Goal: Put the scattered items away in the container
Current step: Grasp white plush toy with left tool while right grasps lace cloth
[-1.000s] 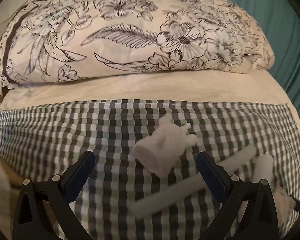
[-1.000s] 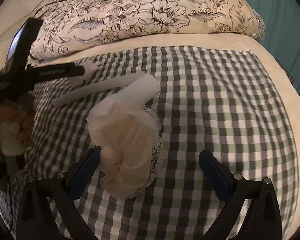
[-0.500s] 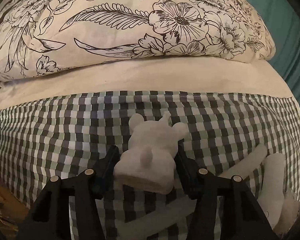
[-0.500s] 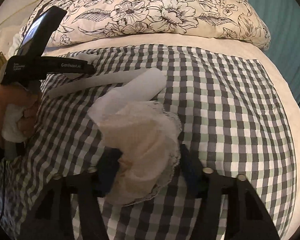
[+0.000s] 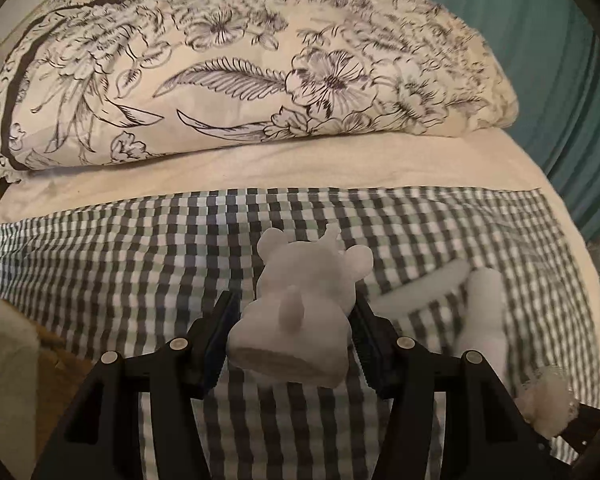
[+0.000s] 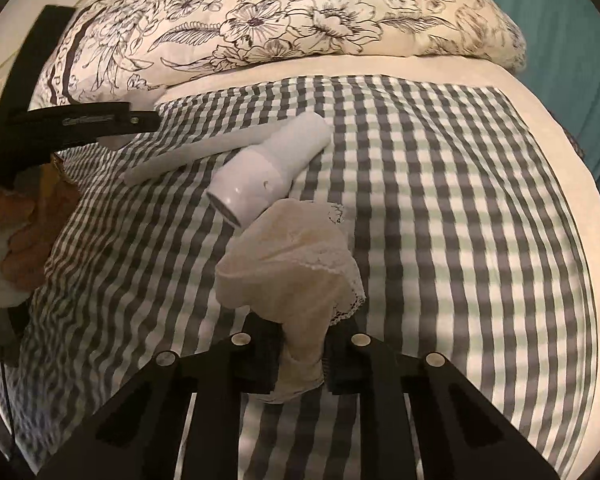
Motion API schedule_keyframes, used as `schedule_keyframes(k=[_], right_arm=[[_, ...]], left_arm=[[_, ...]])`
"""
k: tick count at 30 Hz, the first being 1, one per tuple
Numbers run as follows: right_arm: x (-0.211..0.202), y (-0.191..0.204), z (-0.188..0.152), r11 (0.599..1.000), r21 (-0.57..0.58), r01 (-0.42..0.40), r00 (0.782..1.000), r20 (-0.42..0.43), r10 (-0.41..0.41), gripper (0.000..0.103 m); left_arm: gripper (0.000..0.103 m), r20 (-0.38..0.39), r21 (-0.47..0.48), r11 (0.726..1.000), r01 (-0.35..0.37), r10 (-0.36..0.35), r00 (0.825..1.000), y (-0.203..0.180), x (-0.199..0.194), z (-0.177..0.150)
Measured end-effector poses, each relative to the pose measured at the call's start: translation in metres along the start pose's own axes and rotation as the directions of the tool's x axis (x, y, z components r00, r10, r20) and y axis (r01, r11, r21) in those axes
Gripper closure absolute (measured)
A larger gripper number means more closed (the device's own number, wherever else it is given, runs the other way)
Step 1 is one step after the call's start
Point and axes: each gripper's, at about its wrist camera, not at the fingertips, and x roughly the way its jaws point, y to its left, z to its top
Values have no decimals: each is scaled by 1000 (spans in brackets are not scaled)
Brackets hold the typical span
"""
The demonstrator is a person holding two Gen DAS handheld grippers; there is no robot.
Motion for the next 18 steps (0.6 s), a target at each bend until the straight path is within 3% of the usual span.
schedule_keyframes(k=[18], right_arm=[[-100, 15, -15, 999, 20, 36, 992, 121, -39, 88]], left_arm=[[46, 129, -19, 1000, 23, -20, 991, 11, -127, -24]])
